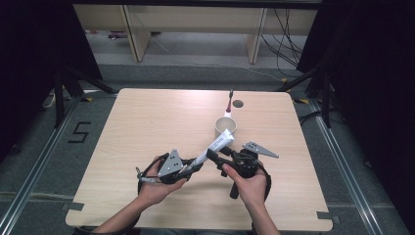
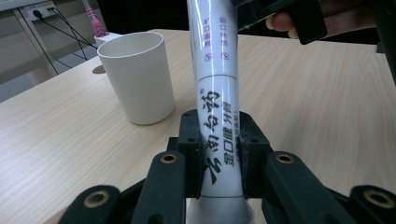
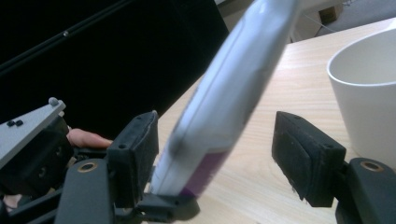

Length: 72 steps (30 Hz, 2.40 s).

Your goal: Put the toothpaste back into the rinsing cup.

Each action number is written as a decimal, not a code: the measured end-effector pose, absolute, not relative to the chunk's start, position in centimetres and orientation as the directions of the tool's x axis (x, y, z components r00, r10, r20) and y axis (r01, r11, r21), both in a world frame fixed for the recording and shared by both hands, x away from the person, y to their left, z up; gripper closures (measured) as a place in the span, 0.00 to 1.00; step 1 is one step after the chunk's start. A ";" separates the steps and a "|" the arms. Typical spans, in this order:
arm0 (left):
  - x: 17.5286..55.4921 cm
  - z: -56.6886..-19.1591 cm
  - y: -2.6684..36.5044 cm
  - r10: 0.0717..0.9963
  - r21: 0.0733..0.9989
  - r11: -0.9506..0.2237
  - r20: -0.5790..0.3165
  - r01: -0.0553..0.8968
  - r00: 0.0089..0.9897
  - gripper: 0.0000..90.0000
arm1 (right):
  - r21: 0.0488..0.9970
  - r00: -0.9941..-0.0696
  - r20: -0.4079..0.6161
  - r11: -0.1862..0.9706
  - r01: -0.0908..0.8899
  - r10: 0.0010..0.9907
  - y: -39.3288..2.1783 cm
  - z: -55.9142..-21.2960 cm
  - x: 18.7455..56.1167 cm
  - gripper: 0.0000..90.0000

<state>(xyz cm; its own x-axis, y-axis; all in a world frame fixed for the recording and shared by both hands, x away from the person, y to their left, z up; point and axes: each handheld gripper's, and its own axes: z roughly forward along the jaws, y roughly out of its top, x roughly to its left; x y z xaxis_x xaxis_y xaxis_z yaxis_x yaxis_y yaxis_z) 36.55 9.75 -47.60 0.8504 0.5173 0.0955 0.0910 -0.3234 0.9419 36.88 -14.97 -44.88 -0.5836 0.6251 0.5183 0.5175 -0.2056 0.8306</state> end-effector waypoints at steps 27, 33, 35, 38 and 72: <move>36.3 -47.4 9.0 0.544 0.950 -0.303 0.104 0.080 0.833 0.83 | 0.795 -0.539 0.589 -0.312 0.520 0.603 -14.5 -44.0 37.6 0.69; 36.4 -47.6 8.6 0.539 0.947 -0.313 0.113 0.074 0.835 0.80 | 0.790 -0.543 0.589 -0.285 0.543 0.598 -14.8 -43.6 37.8 0.80; 36.4 -47.6 8.5 0.536 0.942 -0.328 0.119 0.077 0.836 0.77 | 0.804 -0.555 0.568 -0.268 0.530 0.607 -14.7 -43.5 37.9 0.81; 36.5 -47.5 8.3 0.536 0.942 -0.324 0.107 0.086 0.837 0.71 | 0.835 -0.587 0.517 -0.216 0.507 0.622 -14.4 -42.9 37.8 0.83; 36.0 -49.5 17.6 0.713 0.936 -0.232 -0.023 0.266 0.701 0.42 | 0.954 -0.573 0.189 -0.011 0.299 0.797 -16.6 -38.0 39.4 0.84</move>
